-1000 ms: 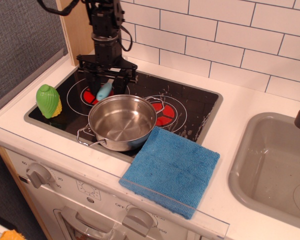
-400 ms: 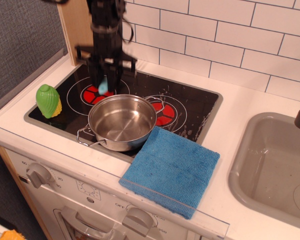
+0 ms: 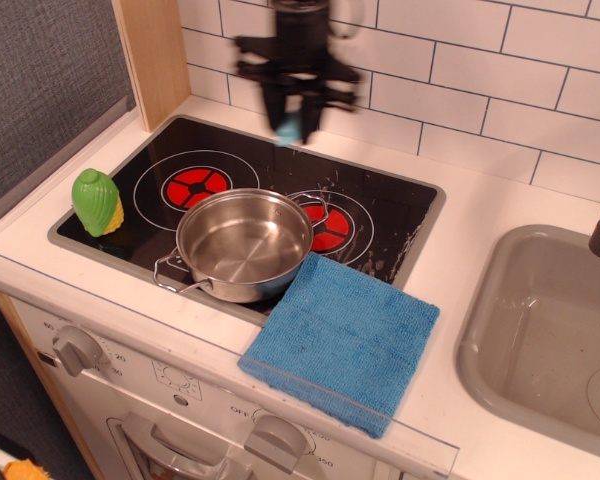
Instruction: Place the spatula above the blue cloth.
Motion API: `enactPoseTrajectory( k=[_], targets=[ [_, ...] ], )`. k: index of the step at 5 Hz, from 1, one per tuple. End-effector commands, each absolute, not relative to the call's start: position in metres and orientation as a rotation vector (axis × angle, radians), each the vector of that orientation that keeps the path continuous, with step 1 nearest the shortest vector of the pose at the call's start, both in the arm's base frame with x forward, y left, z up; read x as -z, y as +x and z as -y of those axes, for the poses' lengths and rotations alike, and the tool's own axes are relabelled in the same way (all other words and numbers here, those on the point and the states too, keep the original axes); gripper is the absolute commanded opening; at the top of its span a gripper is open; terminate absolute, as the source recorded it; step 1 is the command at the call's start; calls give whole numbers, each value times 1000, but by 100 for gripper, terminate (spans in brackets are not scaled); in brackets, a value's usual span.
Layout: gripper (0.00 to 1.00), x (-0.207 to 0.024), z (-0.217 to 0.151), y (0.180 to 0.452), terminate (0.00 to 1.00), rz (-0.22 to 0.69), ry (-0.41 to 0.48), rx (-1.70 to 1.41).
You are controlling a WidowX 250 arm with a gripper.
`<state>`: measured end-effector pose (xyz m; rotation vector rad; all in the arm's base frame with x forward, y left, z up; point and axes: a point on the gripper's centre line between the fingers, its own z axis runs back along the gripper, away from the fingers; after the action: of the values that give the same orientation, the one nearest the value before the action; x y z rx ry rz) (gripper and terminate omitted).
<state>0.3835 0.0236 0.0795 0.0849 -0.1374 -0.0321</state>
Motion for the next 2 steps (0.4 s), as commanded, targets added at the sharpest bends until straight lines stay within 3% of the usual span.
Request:
enactPoseTrajectory(
  k=[1, 2],
  targets=[
    [0, -72, 72, 378, 0, 132, 58, 193],
    [0, -50, 87, 366, 0, 80, 34, 149]
  ],
)
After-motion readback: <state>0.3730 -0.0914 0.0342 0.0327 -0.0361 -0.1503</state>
